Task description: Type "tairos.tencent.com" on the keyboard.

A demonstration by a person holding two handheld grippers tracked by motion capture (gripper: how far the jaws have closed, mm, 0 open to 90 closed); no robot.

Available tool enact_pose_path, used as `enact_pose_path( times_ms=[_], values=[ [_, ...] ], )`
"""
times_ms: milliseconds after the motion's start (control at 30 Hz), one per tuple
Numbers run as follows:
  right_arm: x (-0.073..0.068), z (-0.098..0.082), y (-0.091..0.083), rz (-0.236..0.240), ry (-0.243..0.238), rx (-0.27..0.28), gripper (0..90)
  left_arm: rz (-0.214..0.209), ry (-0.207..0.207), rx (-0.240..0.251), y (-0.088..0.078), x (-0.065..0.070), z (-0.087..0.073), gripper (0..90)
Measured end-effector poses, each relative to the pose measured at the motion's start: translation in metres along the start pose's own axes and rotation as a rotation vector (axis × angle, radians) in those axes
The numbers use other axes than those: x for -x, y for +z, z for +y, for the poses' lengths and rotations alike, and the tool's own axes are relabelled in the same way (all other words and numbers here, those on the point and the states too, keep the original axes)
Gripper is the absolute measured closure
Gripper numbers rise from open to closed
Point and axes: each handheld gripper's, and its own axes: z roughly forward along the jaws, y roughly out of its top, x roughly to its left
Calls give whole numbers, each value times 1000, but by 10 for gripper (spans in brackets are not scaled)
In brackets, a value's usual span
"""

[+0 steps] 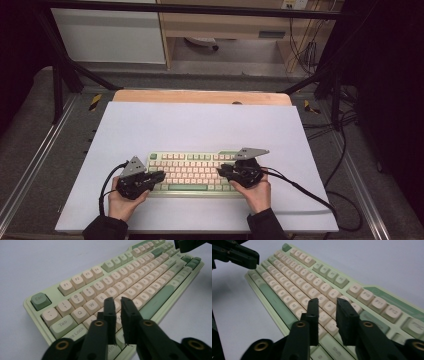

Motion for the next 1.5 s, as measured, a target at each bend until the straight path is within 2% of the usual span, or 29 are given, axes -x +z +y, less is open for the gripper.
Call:
enact_pose_path(
  times_ms=[67, 133, 233, 333, 400, 500, 700, 933, 1133, 1233, 1500],
  values=[
    [6, -3, -7, -13, -1, 16, 611, 8, 6, -13, 0, -1, -1, 664],
    [12, -8, -14, -21, 14, 14, 554, 10, 11, -23, 1, -3, -1, 579],
    [22, -17, -23, -40, 25, 15, 407, 12, 28, -27, 0, -4, -3, 474],
    [32, -27, -32, -50, 39, 13, 298, 11, 40, -22, -2, -6, -4, 378],
    [38, -33, -38, -63, 31, 10, 251, 19, 48, -18, -4, -8, -6, 323],
    [46, -41, -45, -67, 43, 8, 167, 42, 54, -34, -7, -10, -9, 185],
    [60, -57, -56, -65, 66, 7, 59, 91, 67, -85, -12, -18, -19, 58],
    [71, -76, -59, -52, 86, -5, 24, 88, 38, -81, -21, -30, -33, 50],
    [73, -84, -58, -81, 80, 12, 22, 79, 27, -81, -22, -37, -41, 57],
    [73, -86, -59, -73, 88, 7, 16, 79, 30, -82, -22, -37, -42, 57],
    [71, -91, -59, -68, 74, -13, 11, 73, 31, -74, -22, -37, -42, 61]
  ],
)
